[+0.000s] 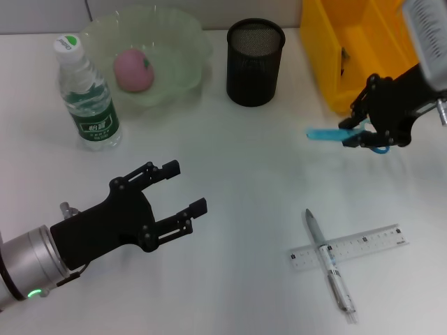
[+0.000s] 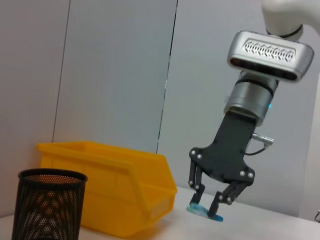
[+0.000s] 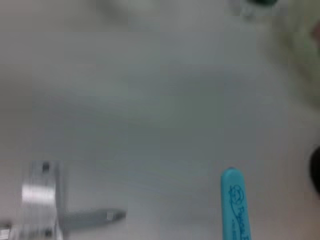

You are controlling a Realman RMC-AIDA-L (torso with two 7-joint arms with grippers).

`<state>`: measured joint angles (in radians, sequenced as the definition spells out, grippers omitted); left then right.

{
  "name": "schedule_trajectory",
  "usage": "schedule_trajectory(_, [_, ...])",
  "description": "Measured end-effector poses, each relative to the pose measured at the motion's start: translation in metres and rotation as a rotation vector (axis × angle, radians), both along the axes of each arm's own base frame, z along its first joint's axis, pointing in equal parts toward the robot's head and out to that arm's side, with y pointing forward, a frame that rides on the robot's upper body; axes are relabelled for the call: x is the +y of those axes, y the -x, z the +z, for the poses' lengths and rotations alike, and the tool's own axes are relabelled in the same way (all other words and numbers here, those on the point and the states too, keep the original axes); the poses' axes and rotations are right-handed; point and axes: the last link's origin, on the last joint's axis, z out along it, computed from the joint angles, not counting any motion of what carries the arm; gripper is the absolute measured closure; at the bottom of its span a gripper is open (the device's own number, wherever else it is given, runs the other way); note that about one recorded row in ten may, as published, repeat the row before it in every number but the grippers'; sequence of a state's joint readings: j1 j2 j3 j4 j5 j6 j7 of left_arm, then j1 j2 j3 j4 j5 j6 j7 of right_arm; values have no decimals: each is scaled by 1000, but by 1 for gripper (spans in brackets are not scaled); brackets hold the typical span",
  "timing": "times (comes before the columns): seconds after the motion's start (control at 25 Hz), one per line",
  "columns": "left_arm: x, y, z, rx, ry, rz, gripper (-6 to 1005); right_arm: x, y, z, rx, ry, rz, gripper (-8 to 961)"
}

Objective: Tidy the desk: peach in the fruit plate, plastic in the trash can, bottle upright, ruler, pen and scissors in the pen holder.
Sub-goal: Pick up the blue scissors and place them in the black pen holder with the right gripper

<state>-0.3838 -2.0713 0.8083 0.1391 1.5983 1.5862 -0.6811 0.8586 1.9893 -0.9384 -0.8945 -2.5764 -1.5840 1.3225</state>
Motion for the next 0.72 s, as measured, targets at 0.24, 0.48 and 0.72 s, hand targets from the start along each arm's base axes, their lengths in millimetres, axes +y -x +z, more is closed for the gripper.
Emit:
schedule_trajectory(0.24, [1,-4,2,-15,0,-23,210,-13,-9,7,237,-61,-72,731])
schedule_trajectory(0.48, [3,-7,5,-26,-10,-37,210,-30,-20,-9,433,-124,-148,731])
schedule_trajectory(0.72, [3,-9,6,-35,-12,-46,210,-41,-28,-32,530,-144,-233,731])
